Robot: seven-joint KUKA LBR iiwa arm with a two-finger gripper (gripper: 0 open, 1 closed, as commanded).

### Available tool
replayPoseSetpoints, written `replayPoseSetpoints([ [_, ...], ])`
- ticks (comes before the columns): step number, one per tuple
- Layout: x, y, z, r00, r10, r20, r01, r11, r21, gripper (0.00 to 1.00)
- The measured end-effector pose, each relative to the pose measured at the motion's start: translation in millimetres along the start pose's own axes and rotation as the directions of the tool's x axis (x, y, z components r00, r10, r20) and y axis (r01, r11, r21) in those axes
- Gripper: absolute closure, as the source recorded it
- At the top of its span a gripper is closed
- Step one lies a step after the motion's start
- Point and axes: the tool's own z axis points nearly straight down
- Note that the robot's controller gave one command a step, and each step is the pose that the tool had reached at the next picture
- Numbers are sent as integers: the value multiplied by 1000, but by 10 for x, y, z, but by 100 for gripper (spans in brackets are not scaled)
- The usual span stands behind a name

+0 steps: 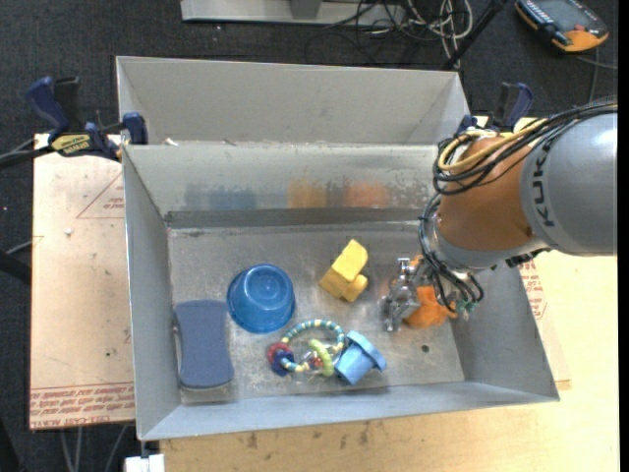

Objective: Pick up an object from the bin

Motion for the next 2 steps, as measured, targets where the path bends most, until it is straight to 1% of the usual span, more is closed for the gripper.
replayPoseSetpoints([
  [1, 0, 0, 0, 1000, 0, 0, 0, 1000, 0, 100],
  [2, -380, -644, -1434, 971, -239, 2, 239, 971, 5, 100],
])
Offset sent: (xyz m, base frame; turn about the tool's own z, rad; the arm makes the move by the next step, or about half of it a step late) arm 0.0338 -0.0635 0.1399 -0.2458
